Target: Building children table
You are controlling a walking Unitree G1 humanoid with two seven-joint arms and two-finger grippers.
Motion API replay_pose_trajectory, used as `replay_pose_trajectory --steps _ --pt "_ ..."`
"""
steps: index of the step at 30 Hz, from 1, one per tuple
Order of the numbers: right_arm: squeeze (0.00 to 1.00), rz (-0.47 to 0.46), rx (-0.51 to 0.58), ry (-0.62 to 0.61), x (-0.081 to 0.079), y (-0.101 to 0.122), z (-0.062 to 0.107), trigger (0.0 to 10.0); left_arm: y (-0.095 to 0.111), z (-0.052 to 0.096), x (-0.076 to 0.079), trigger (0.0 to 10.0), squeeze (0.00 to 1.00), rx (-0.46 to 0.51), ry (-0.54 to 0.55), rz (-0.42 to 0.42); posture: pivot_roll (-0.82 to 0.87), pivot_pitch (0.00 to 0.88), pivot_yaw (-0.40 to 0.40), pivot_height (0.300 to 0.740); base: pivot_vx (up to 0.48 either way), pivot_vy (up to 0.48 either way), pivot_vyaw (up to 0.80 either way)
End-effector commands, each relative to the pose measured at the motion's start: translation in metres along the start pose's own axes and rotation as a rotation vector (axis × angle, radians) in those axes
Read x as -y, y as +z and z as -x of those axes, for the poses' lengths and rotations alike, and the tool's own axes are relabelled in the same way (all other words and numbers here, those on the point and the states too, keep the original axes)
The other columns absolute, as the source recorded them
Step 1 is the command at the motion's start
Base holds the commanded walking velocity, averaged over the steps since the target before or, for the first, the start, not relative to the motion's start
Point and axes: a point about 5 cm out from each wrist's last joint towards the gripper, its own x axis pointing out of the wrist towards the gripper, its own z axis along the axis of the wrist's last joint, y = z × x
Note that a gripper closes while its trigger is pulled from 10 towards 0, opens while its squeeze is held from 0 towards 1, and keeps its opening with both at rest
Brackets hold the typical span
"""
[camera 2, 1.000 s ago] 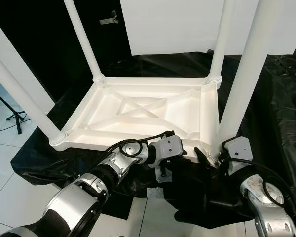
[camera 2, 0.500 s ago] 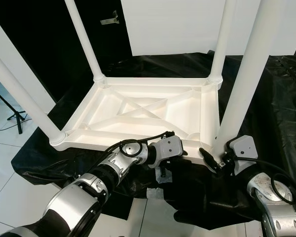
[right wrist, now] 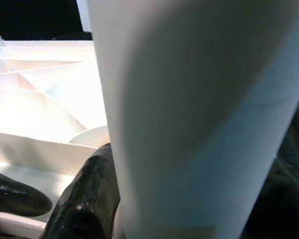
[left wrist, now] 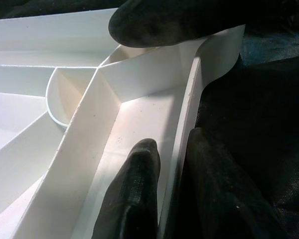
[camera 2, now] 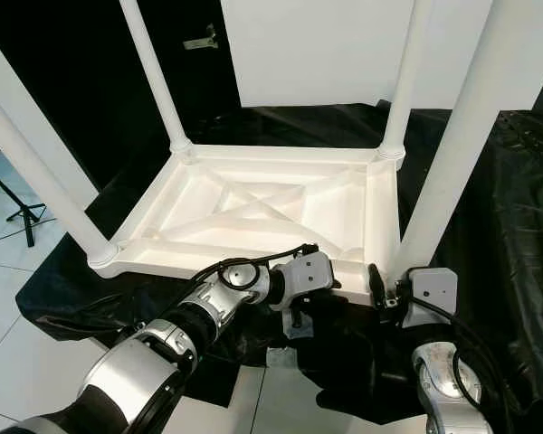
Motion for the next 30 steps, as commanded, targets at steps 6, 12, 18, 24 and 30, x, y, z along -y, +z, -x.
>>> replay_pose_trajectory --steps 6,12,18,24,30 --pt "1.0 -0.062 -0.152 0.068 -0.025 -0.029 0.007 10.0 -0.017 -0.008 0.015 10.0 0.0 -0.059 0.057 0.064 -0.02 0.0 0.101 0.74 0.0 0.0 0.0" --pt "0.85 -0.019 -0.102 0.218 -0.015 -0.016 0.001 10.0 -0.015 -0.008 0.014 10.0 0.0 -0.059 0.06 0.062 -0.02 0.0 0.098 0.74 0.0 0.0 0.0" --pt "0.0 0.016 -0.094 0.398 -0.003 -0.009 0.003 10.0 -0.014 -0.01 0.014 10.0 0.0 -0.053 0.06 0.063 -0.02 0.0 0.095 0.74 0.0 0.0 0.0" --pt "0.0 0.041 -0.155 0.546 0.01 -0.011 0.006 10.0 -0.015 -0.008 0.013 10.0 0.0 -0.057 0.067 0.065 -0.01 0.0 0.094 0.74 0.0 0.0 0.0" --pt "0.0 0.07 -0.19 0.603 0.018 -0.011 0.006 0.0 -0.016 -0.007 0.012 10.0 0.0 -0.059 0.07 0.064 -0.01 0.0 0.097 0.74 0.0 0.0 0.0"
